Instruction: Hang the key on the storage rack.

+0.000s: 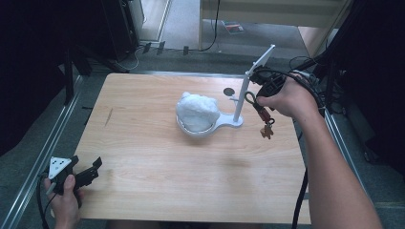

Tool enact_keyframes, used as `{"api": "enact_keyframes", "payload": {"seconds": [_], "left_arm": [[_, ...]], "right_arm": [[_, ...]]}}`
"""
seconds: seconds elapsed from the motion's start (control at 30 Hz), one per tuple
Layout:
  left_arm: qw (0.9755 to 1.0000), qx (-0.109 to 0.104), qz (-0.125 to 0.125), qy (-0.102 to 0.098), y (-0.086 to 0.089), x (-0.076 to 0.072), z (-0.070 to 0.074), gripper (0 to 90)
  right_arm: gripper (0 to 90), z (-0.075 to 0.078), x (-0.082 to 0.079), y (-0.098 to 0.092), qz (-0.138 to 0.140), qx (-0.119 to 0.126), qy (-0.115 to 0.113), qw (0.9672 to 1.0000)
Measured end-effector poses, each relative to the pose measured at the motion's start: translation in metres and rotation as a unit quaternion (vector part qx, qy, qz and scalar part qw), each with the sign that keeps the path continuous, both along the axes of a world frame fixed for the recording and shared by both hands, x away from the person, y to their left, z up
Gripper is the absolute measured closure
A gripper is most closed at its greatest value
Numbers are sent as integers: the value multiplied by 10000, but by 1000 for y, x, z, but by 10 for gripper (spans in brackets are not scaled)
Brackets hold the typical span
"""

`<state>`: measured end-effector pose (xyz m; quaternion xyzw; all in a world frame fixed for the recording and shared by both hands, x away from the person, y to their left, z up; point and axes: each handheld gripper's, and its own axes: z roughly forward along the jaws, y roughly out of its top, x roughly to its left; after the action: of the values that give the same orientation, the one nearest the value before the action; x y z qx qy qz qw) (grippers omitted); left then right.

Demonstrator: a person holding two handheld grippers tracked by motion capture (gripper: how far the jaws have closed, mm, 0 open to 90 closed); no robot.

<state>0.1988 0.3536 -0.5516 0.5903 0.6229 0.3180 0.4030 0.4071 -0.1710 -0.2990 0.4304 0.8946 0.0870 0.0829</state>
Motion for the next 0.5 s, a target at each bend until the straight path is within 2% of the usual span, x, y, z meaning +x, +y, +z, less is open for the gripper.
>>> {"api": "enact_keyframes", "payload": {"seconds": [0.5], "left_arm": [[10000,4,23,-35,0,0,0,138]], "right_arm": [[861,-3,22,-10,-178,-86,84,9998]]}}
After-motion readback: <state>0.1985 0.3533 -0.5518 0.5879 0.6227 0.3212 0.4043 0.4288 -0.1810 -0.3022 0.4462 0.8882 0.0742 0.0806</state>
